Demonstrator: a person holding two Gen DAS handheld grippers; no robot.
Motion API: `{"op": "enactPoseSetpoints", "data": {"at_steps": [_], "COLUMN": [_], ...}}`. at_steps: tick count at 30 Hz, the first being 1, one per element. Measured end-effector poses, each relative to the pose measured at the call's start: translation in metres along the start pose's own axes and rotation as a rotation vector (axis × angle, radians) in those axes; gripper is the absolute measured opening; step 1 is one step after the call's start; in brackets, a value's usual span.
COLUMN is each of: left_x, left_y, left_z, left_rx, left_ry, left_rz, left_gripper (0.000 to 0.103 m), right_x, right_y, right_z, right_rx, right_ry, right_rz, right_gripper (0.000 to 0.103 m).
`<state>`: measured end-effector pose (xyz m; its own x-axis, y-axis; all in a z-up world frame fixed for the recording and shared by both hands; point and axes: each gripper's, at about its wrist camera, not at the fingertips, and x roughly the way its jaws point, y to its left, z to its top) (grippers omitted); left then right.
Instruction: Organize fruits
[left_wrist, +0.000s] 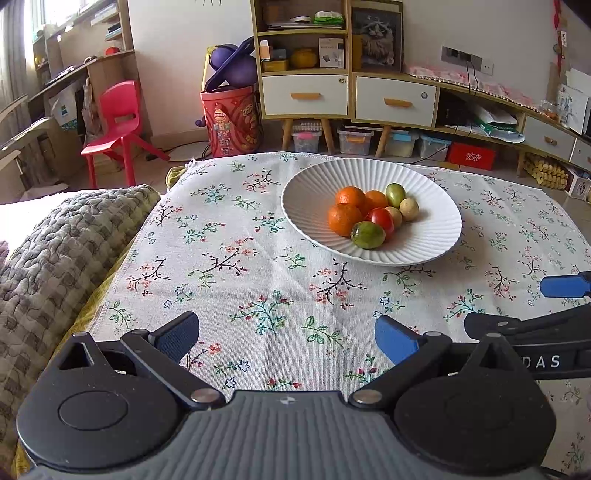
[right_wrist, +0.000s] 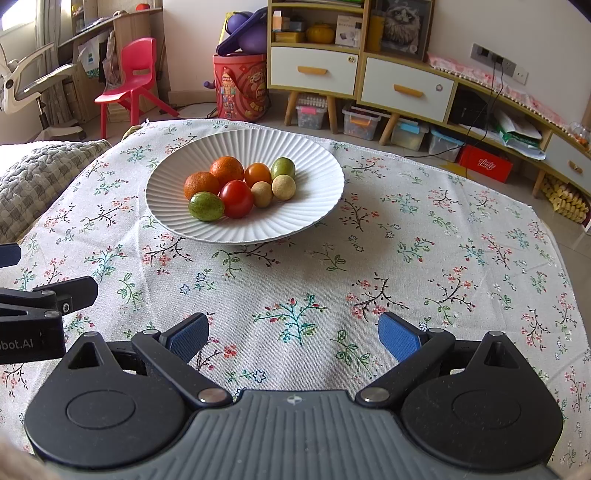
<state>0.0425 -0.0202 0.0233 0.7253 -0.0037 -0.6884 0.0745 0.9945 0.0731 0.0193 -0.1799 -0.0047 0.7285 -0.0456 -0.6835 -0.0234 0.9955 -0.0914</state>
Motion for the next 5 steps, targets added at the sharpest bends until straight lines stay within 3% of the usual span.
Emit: {"op": "enactPoseSetpoints", "data": {"at_steps": [5], "left_x": [0.0033], "left_y": [0.0023], "left_z": [0.0007], "left_rx": [-0.011], "left_ry": [0.024], "left_rz": [-0.028], "left_gripper": [0.092], "right_x": [0.0018], "right_y": [-0.0001], "right_z": [-0.0019], "right_rx": [0.001], "right_ry": [0.002], "right_rz": [-0.003], "right_gripper": [0.098]}}
